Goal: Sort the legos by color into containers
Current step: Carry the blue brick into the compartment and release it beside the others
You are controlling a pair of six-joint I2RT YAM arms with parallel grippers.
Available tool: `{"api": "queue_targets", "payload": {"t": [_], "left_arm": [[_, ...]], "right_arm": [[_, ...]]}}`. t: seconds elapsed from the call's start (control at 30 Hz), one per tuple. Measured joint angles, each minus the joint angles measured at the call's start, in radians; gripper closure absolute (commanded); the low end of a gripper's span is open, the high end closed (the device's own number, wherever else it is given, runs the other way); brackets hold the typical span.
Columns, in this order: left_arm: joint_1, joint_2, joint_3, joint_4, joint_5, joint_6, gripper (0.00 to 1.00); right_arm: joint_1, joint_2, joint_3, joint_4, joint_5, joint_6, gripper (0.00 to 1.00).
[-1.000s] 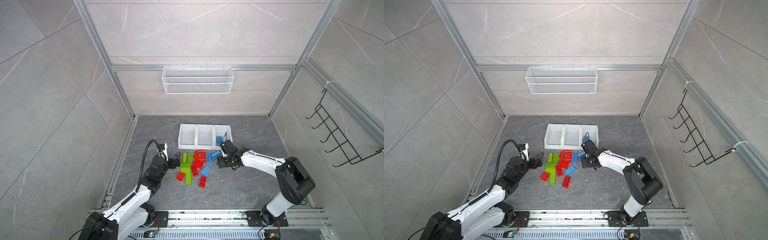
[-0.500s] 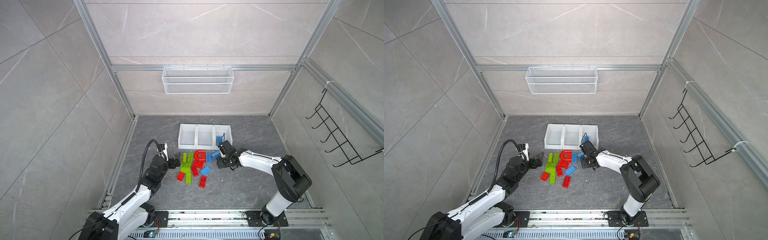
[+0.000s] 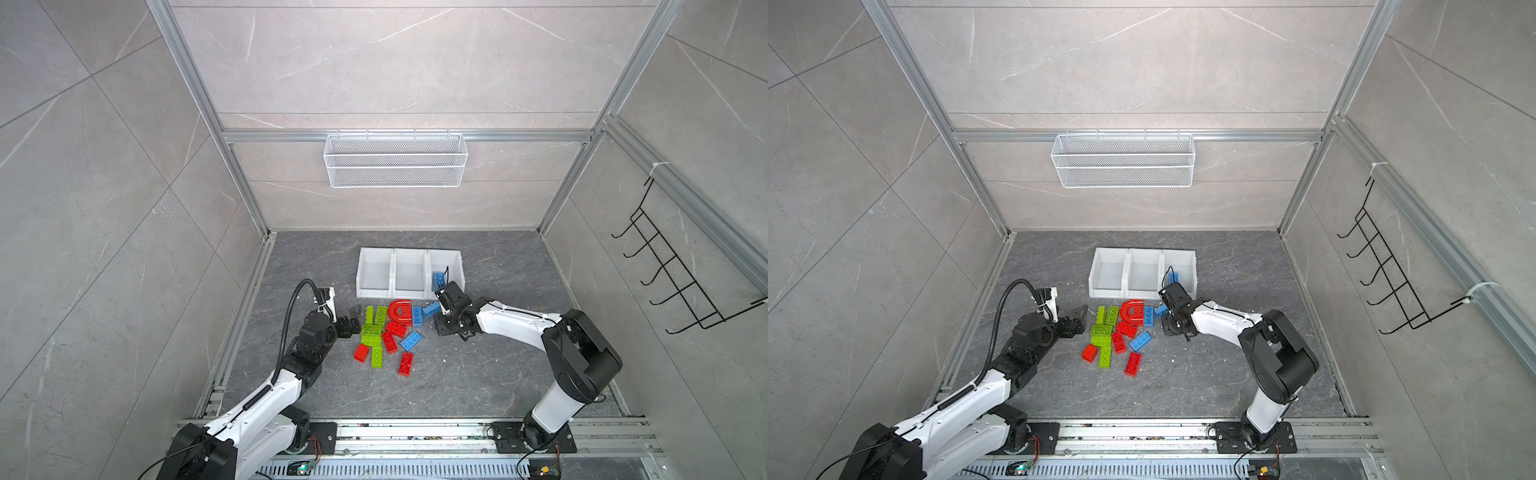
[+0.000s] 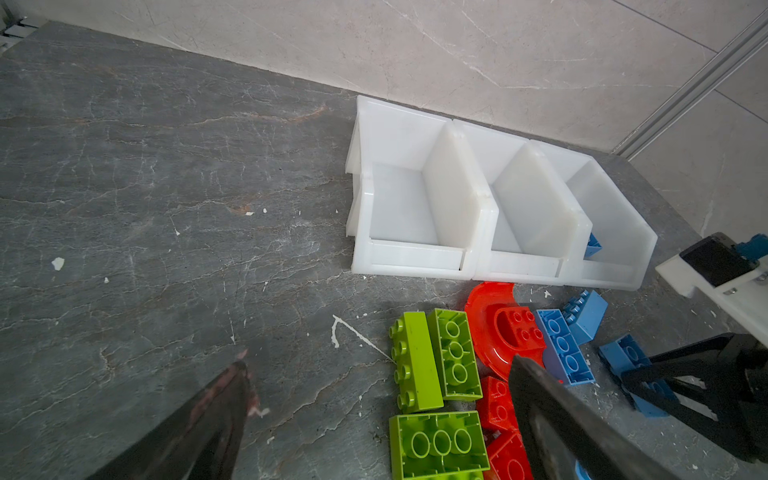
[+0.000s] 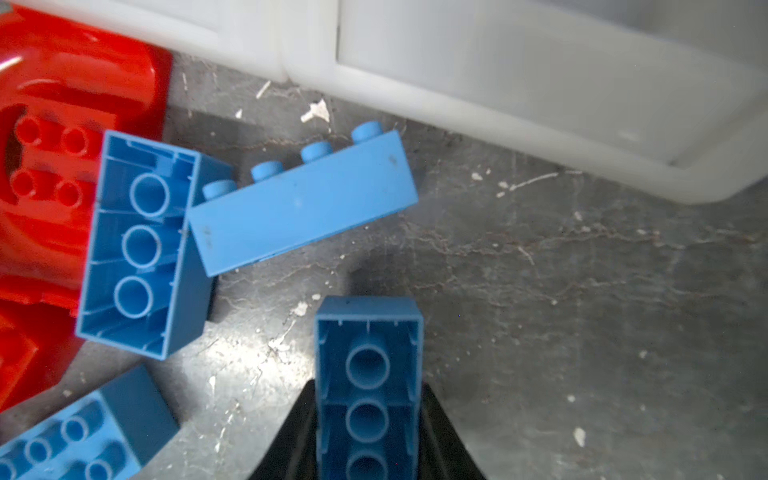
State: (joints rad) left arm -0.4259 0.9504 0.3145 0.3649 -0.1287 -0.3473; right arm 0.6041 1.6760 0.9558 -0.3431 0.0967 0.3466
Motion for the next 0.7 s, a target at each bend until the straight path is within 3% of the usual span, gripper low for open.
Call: {"api": "queue_targets", "payload": {"t": [0.17,0.43,0.7], "left_arm": [[0.000,0.000,0.000,-0.001,-0.001,0.000,0.01],[0.000,-0.002,0.000,-0.010,-0.007,0.000,0.01],[0.000,-0.012,0.000,-0.025,-0.027,0.000,0.01]], "right_arm": [[-0.005,-0.056,0.039,-0.018,0.007,-0.017,0.70],[-0.091,-0.058,0.286,-0.058,0.009,-0.091,0.71],[-0.195,0.102,0.438,-0.041,0.008,-0.137,0.71]]}}
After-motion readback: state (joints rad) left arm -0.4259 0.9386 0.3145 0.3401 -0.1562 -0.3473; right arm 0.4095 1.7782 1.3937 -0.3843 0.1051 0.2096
